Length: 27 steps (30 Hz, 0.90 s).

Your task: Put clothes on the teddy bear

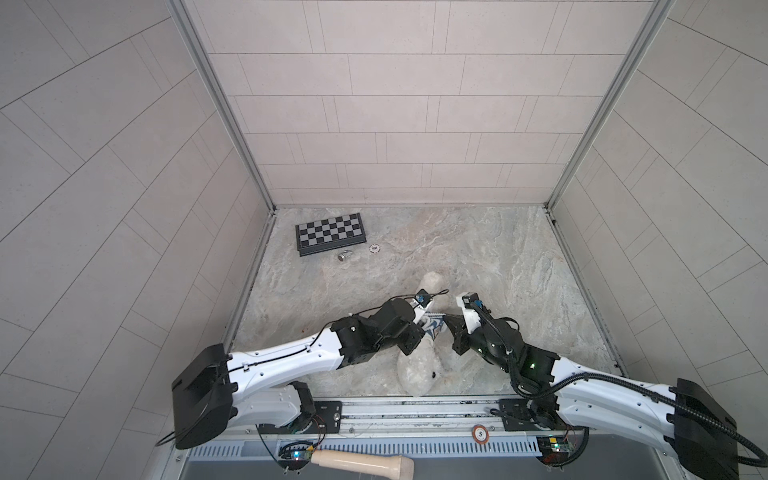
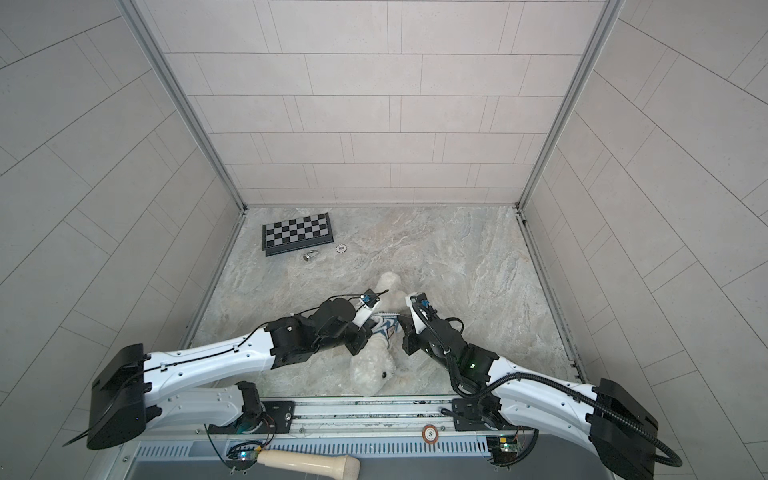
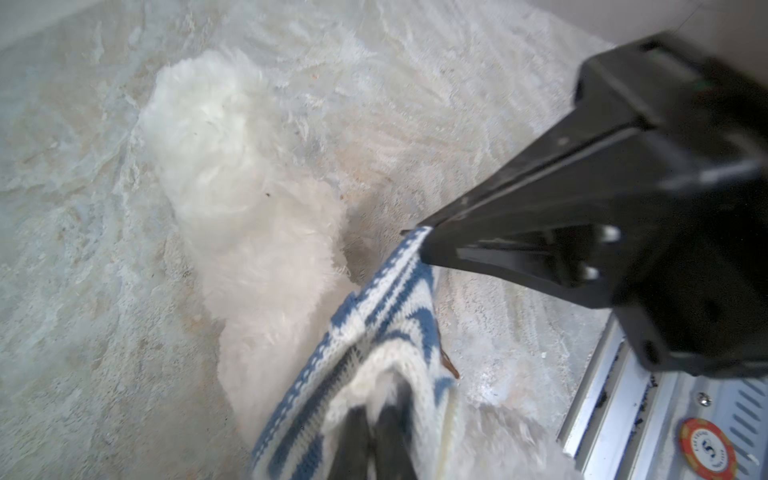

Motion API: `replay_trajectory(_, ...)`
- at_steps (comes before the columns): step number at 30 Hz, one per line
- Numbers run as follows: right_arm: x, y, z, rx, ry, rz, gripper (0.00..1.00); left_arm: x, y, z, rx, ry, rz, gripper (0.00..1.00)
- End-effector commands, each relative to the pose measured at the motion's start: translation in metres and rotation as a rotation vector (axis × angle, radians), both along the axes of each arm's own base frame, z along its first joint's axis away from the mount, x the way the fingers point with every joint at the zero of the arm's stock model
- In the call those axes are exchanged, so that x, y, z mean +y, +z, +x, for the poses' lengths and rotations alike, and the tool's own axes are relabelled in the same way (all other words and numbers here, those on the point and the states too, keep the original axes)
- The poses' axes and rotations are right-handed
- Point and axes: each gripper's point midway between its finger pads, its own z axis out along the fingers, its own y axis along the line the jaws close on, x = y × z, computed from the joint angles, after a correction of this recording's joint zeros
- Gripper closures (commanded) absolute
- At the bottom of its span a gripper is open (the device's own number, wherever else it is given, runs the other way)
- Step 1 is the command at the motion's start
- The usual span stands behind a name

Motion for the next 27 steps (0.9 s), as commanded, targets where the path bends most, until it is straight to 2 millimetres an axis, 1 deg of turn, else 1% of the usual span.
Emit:
replay_trajectory(1, -0.048, -0.037, 0.015, 0.106, -0.217, -0.119, 1.0, 0.01, 0.008, -0.008, -0.045, -0.004, -0.041, 1.0)
replay_trajectory(4, -0.054, -0.04, 0.016, 0.117, -0.242, -0.131, 1.0, 0.018, 0.011, -0.009, -0.068, 0.026, -0.063, 1.0)
replay_trajectory(7, -0.059, -0.043, 0.017, 0.129, -0.261, -0.16, 1.0, 0.022, 0.014, -0.011, -0.093, 0.047, -0.1, 1.0)
replay_trajectory(9, -0.063, -0.048, 0.017, 0.14, -0.276, -0.182, 1.0, 0.02, 0.016, -0.017, -0.119, 0.03, -0.126, 1.0)
replay_trajectory(11, -0.065, -0.053, 0.018, 0.15, -0.285, -0.204, 1.0, 0.016, 0.02, -0.027, -0.155, -0.026, -0.166, 1.0)
replay_trajectory(13, -0.07, -0.061, 0.018, 0.167, -0.303, -0.23, 1.0, 0.016, 0.03, -0.036, -0.2, -0.059, -0.237, 1.0)
replay_trajectory(15, -0.073, -0.067, 0.018, 0.187, -0.309, -0.223, 1.0, 0.02, 0.041, -0.039, -0.23, -0.06, -0.313, 1.0)
replay_trajectory(16, -0.072, -0.066, 0.018, 0.184, -0.302, -0.21, 1.0, 0.023, 0.045, -0.039, -0.24, -0.053, -0.33, 1.0)
replay_trajectory(17, -0.066, -0.062, 0.017, 0.173, -0.272, -0.186, 1.0, 0.026, 0.048, -0.039, -0.249, -0.048, -0.342, 1.0)
replay_trajectory(19, -0.055, -0.05, 0.016, 0.143, -0.213, -0.146, 1.0, 0.027, 0.052, -0.041, -0.255, -0.05, -0.365, 1.0)
replay_trajectory(21, -0.049, -0.042, 0.015, 0.129, -0.184, -0.13, 1.0, 0.028, 0.056, -0.041, -0.264, -0.044, -0.392, 1.0)
replay_trajectory(27, -0.037, -0.049, 0.007, 0.173, -0.098, -0.152, 1.0, 0.033, 0.075, -0.041, -0.285, -0.015, -0.545, 1.0)
